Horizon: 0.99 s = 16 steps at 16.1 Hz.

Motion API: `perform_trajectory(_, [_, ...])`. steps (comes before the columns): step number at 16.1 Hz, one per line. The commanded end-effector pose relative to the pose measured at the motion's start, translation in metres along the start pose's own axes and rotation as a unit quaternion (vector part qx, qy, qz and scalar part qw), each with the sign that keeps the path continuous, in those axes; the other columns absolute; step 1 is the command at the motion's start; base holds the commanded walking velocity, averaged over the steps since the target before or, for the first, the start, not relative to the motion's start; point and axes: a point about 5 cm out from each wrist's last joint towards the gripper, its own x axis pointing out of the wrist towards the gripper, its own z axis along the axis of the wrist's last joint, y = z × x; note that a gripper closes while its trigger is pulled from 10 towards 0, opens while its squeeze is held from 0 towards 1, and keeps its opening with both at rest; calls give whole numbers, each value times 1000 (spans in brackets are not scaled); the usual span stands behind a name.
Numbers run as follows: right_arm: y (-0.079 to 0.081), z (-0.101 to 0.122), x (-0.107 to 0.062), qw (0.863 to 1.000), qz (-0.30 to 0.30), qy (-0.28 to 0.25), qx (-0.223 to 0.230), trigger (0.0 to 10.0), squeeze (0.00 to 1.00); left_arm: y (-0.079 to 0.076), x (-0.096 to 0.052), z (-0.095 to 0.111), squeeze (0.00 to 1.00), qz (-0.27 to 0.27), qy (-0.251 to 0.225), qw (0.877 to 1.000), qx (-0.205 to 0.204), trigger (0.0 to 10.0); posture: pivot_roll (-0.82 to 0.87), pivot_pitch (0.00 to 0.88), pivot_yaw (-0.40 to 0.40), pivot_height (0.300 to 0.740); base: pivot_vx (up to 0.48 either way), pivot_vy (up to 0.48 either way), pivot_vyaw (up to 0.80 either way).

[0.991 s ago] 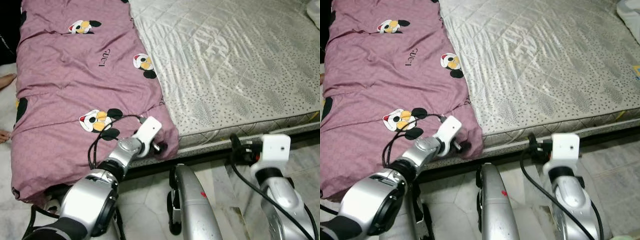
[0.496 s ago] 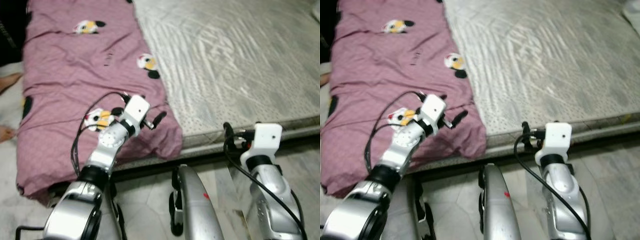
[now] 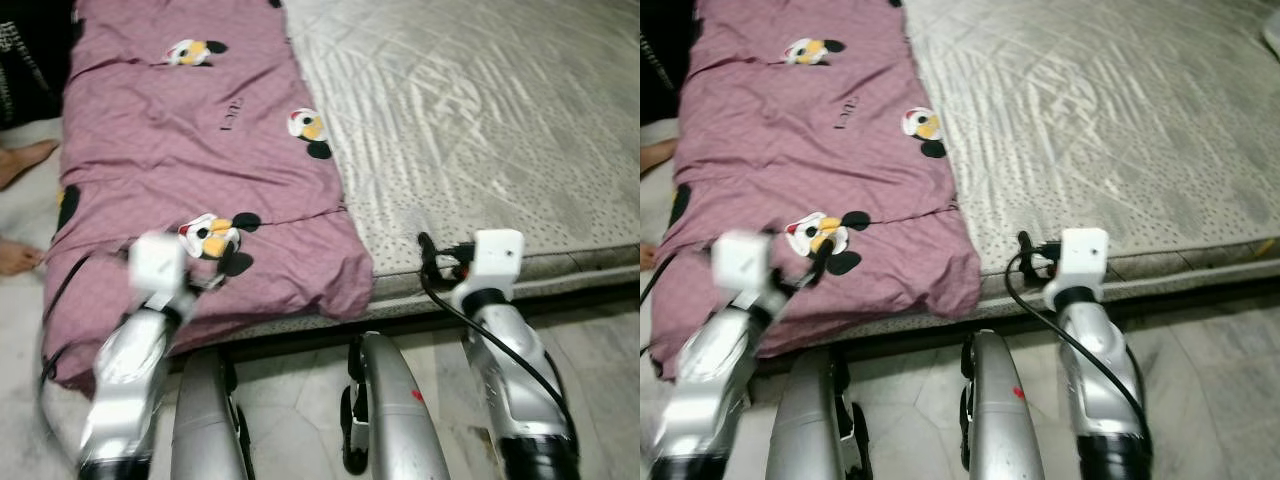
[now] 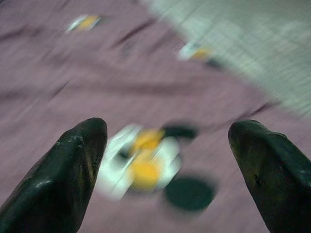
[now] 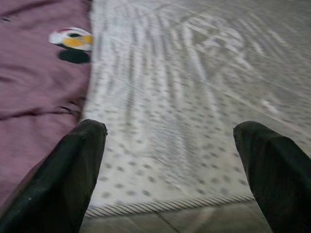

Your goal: Clean up the room

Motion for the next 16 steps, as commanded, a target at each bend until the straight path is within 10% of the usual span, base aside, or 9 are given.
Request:
perform_trajectory(1, [20, -12, 5, 999, 40, 23, 12, 10000, 0, 12, -5, 8, 0, 41, -8, 999, 9, 10000, 57, 201, -55, 589, 0, 0, 0])
perform_trajectory(11, [87, -38, 51, 978, 89, 165, 89, 10000, 0, 20, -23, 6, 0, 104, 32, 993, -37, 10000, 119, 223, -61, 589, 0, 0, 0])
perform_trajectory(16, [36, -71, 44, 942, -64, 270, 190, 10000, 0, 24, -20, 7, 0, 108, 39, 993, -36, 10000, 119, 220, -54, 589, 0, 0, 0])
